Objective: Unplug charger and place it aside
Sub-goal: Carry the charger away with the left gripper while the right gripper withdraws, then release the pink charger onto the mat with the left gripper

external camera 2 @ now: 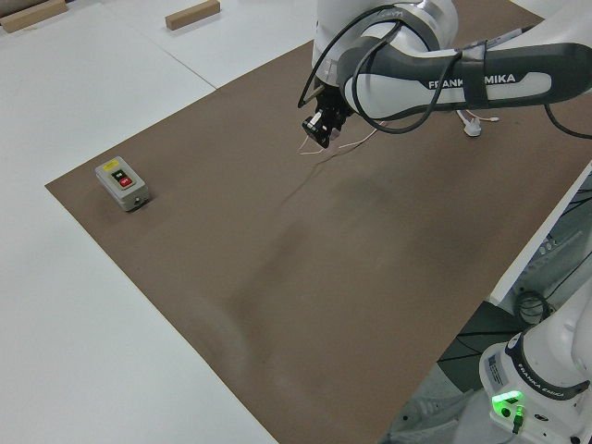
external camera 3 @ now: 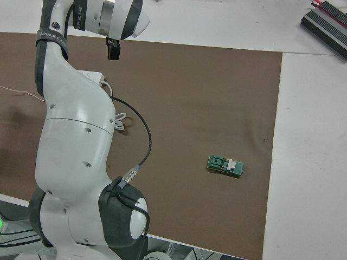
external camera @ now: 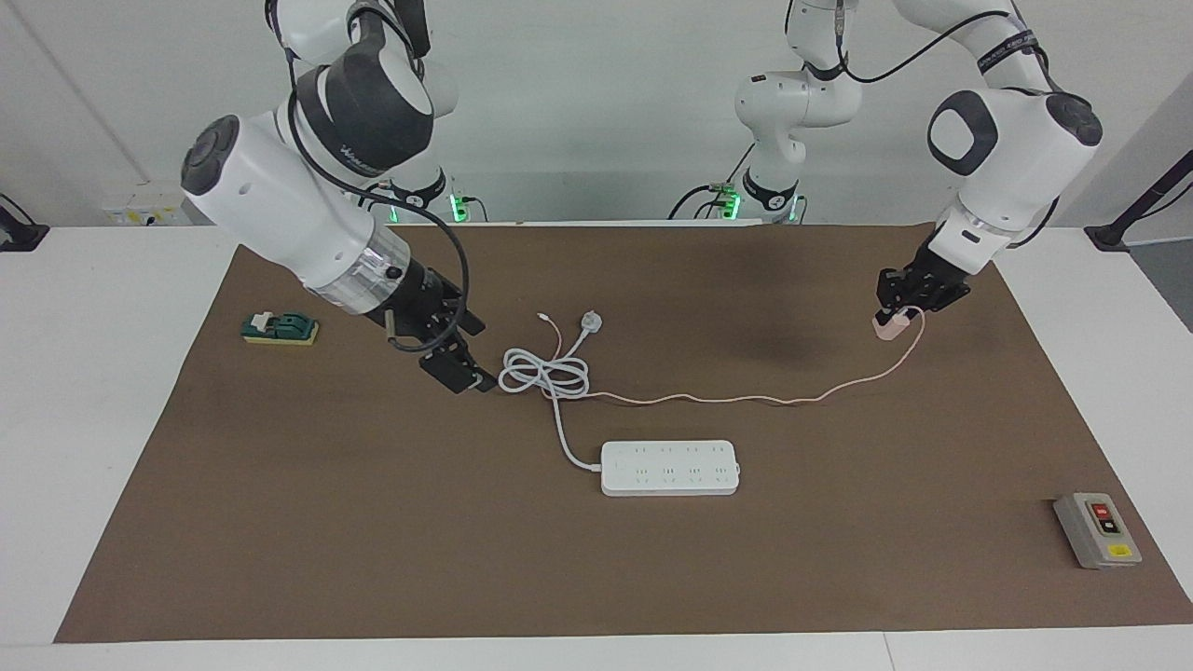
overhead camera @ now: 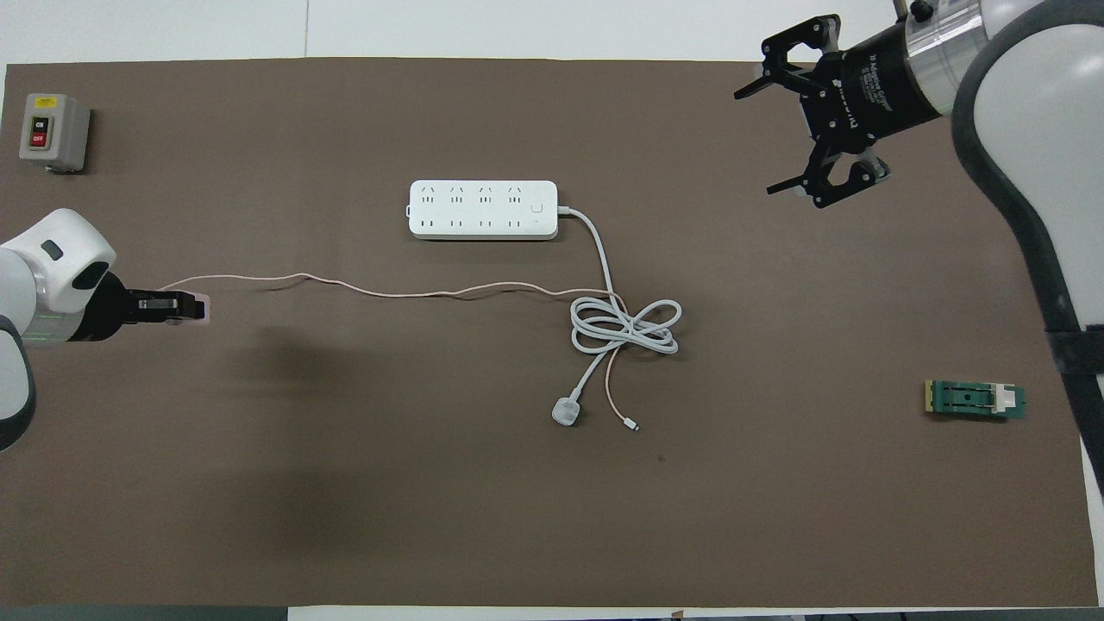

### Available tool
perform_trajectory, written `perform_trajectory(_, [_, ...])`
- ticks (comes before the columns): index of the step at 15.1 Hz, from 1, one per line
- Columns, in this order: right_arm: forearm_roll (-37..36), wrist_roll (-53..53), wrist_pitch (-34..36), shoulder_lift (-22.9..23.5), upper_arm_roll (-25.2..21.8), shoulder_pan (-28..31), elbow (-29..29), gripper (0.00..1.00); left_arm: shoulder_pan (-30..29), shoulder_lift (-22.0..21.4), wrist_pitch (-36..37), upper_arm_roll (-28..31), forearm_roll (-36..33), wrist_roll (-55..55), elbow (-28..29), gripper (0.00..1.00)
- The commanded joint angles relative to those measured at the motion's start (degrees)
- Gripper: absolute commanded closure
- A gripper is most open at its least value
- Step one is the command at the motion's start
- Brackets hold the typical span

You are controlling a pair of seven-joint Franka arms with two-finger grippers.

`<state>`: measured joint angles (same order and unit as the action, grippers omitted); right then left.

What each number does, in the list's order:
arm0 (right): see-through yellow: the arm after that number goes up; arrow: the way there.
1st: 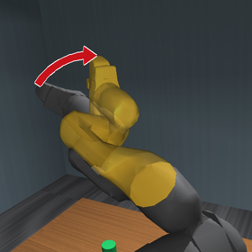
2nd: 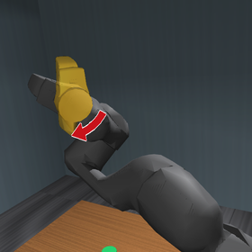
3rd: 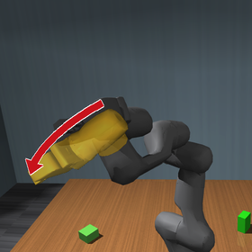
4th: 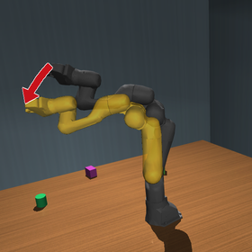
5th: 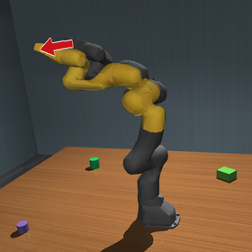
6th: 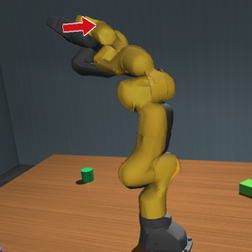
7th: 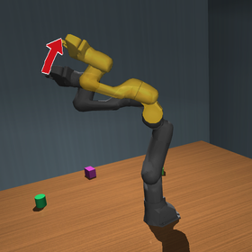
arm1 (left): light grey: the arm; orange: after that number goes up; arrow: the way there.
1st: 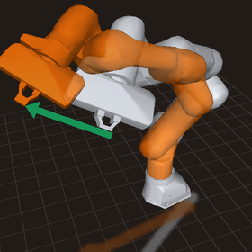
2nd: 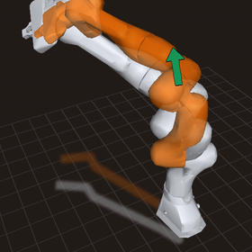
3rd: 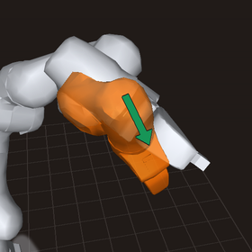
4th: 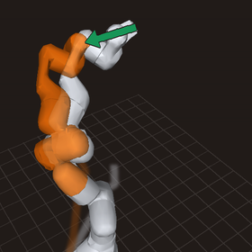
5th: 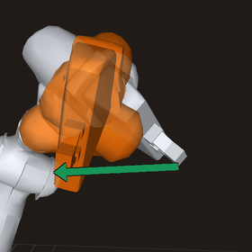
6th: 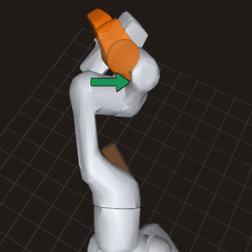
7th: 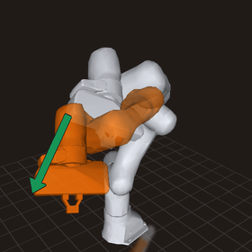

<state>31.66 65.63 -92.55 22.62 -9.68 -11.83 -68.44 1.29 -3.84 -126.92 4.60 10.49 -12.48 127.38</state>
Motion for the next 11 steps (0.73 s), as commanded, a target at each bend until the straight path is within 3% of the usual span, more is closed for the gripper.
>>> perform_trajectory(1, [-3.61,-11.01,2.01,-2.84,0.36,1.54,-2.40,0.00,-2.34,-0.03,-3.07,-0.29,1.11,-4.48,3.13,1.00])
perform_trajectory(7, [-14.41,-38.78,6.94,-6.09,0.36,3.83,-2.40,0.00,-3.40,2.26,-6.83,-0.29,1.11,-5.80,5.94,1.00])
perform_trajectory(8, [-16.70,-43.52,7.12,-6.62,0.36,3.83,-2.40,0.00,-3.05,2.26,-9.02,-0.29,1.11,-5.62,7.25,0.94])
perform_trajectory(11, [-23.03,-57.24,7.12,-8.90,0.45,4.35,-3.45,0.00,-3.57,2.08,-10.98,-0.11,1.02,-5.89,8.85,0.53])
